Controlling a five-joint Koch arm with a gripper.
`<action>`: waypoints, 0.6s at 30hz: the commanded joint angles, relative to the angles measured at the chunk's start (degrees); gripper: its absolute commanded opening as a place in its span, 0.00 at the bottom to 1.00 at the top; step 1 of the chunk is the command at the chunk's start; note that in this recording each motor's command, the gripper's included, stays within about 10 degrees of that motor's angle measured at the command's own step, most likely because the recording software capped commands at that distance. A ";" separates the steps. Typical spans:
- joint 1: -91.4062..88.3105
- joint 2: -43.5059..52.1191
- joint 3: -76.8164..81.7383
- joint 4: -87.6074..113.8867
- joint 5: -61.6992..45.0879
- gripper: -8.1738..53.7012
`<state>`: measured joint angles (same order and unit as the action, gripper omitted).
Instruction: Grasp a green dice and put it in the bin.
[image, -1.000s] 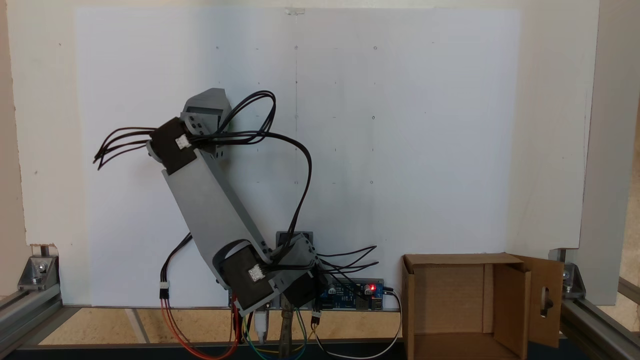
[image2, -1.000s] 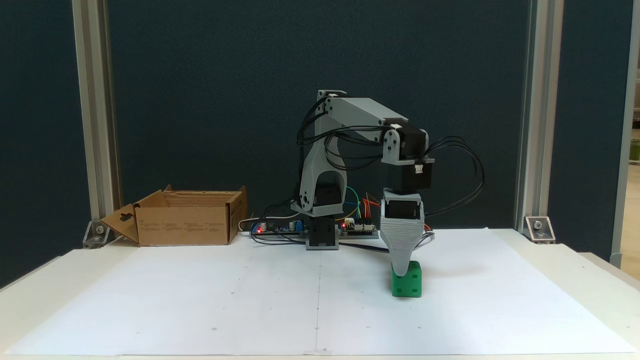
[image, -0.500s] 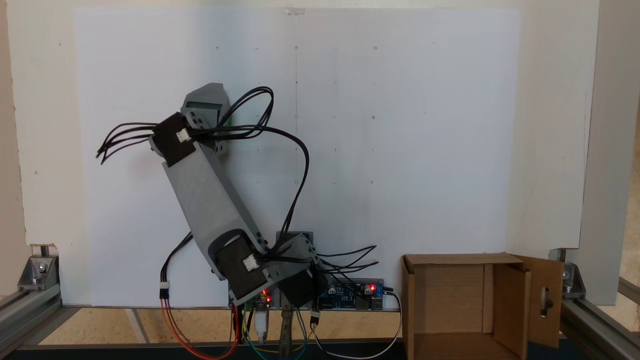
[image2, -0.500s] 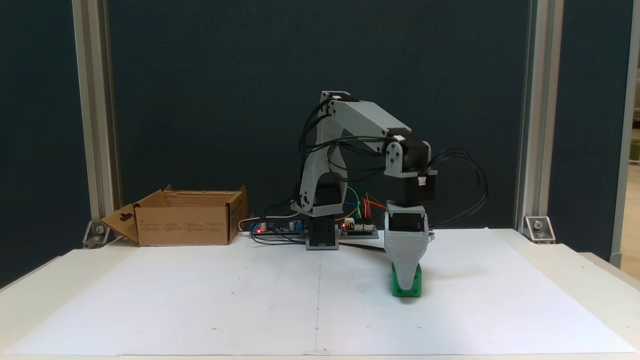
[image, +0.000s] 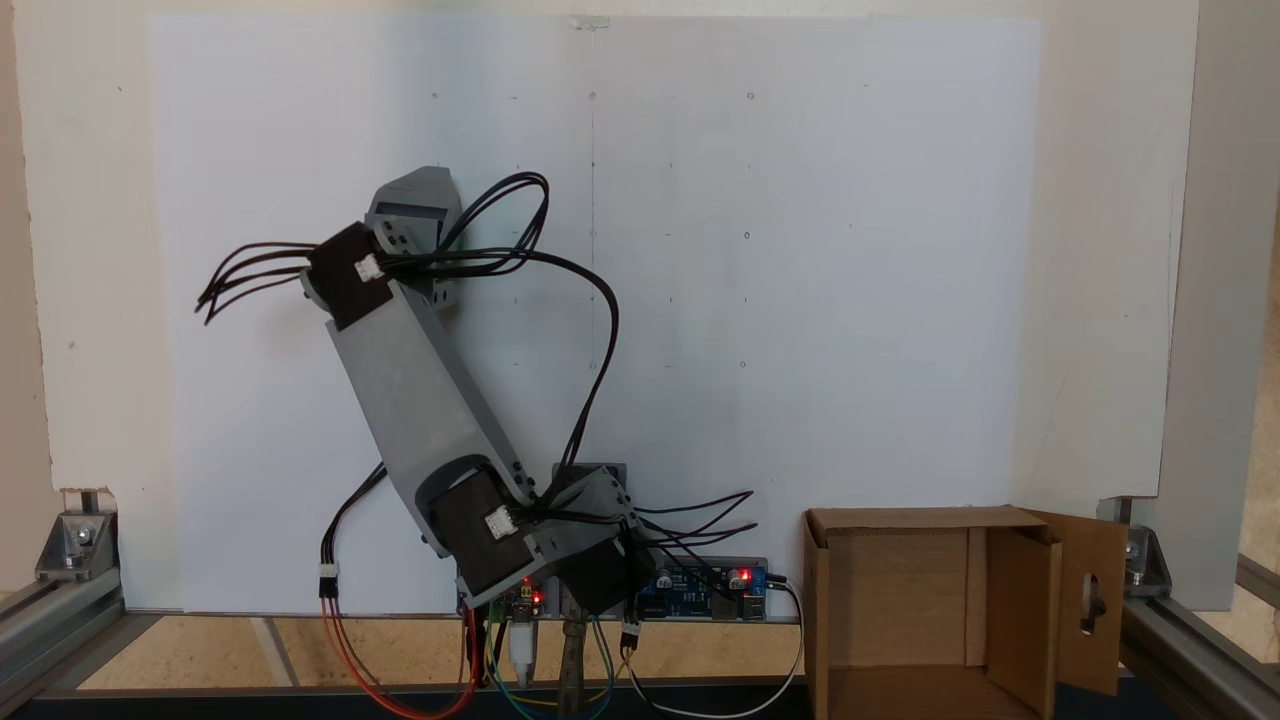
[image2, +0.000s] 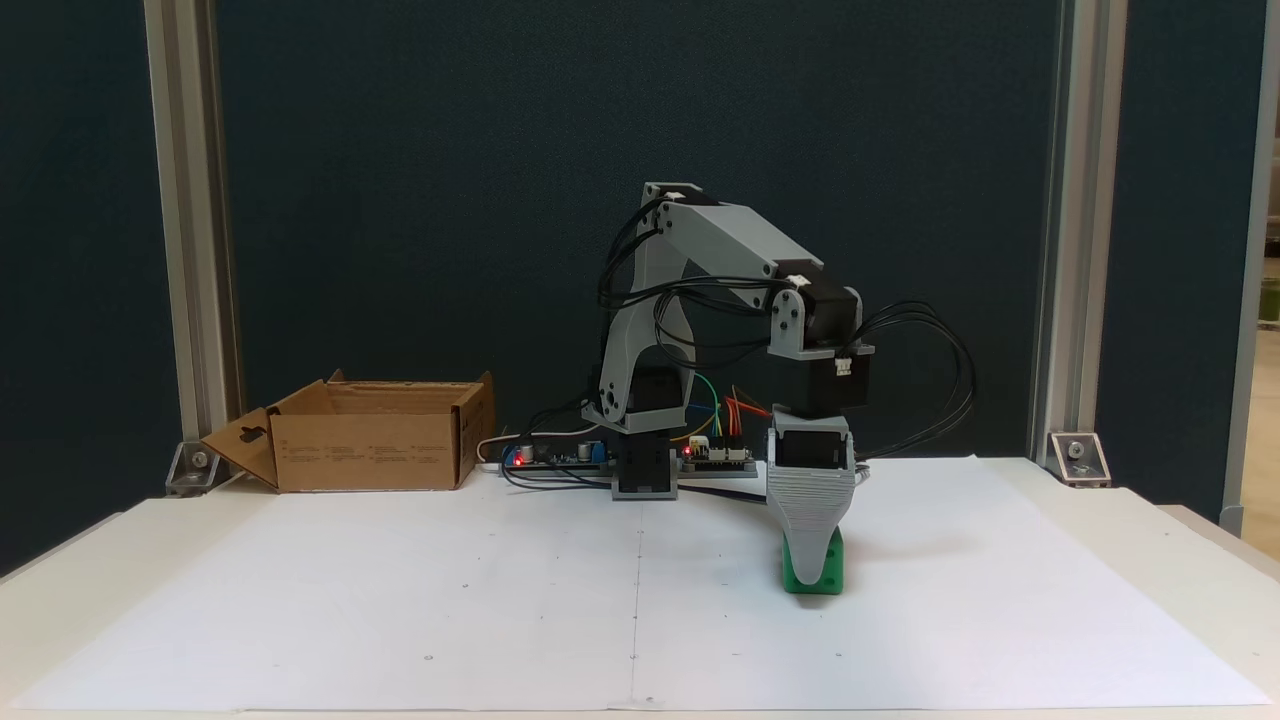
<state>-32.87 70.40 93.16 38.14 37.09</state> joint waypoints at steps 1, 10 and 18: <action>0.00 0.18 -1.14 -0.18 4.75 0.81; 0.09 -0.44 -1.14 -0.97 4.75 0.80; 0.79 -1.14 -1.14 -1.05 5.63 0.76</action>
<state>-32.17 68.99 93.16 37.18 37.09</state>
